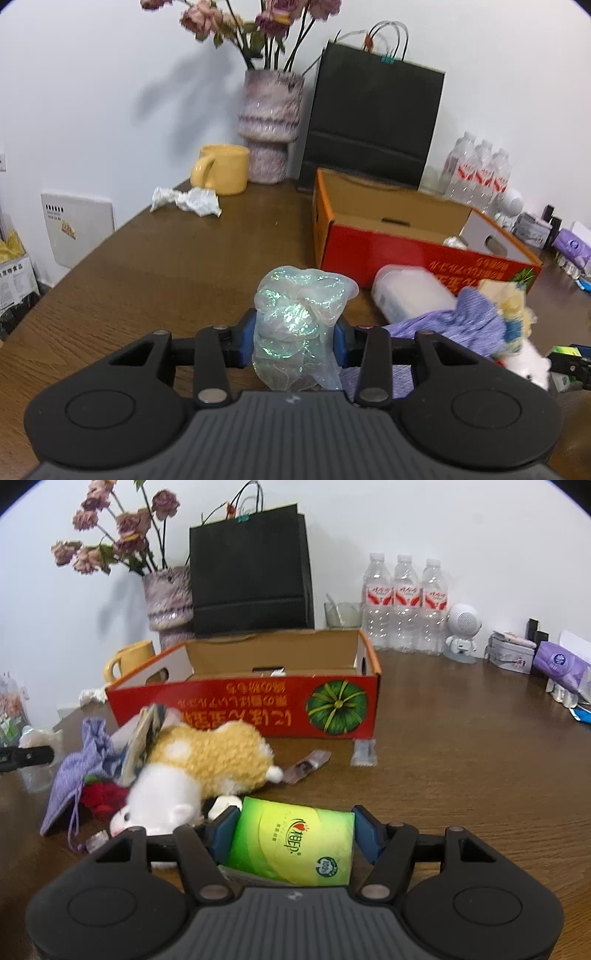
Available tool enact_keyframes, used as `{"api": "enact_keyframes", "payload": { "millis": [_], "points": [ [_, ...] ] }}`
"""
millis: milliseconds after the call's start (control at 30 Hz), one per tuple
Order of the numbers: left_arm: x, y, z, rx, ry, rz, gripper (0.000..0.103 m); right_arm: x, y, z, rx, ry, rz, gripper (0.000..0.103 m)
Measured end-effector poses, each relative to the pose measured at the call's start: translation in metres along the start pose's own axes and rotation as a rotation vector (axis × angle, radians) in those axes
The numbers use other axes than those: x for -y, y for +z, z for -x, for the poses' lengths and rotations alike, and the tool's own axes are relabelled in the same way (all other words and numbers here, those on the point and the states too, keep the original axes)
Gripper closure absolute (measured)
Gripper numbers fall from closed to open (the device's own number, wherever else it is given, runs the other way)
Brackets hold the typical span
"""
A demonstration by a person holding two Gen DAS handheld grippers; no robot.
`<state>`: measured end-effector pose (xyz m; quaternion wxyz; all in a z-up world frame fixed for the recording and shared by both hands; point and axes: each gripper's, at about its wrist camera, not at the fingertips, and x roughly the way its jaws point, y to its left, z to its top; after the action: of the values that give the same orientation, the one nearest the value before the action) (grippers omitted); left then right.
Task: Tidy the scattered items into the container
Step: 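Drop green tissue pack from right gripper while left drops plastic bag in box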
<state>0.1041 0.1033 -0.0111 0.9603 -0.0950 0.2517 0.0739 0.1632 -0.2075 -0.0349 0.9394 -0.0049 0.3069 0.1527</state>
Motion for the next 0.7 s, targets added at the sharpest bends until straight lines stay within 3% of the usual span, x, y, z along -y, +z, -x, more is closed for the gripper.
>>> {"api": "enact_keyframes", "payload": {
  "millis": [233,400,567,700],
  "points": [
    [0.013,0.024,0.022,0.097,-0.080,0.014,0.062,0.009,0.020,0.015,0.085,0.014,-0.025,0.038],
    [0.035,0.050,0.022,0.153,-0.149,-0.011,0.061,0.006,0.055,0.018,0.156,0.058,-0.006,0.038],
    [0.069,0.085,-0.002,0.191,-0.205,-0.063,0.061,-0.011,0.099,0.004,0.205,0.116,0.034,0.038],
    [0.085,0.102,-0.037,0.199,-0.205,-0.030,0.061,-0.027,0.129,-0.023,0.221,0.140,0.037,0.038]
  ]
}}
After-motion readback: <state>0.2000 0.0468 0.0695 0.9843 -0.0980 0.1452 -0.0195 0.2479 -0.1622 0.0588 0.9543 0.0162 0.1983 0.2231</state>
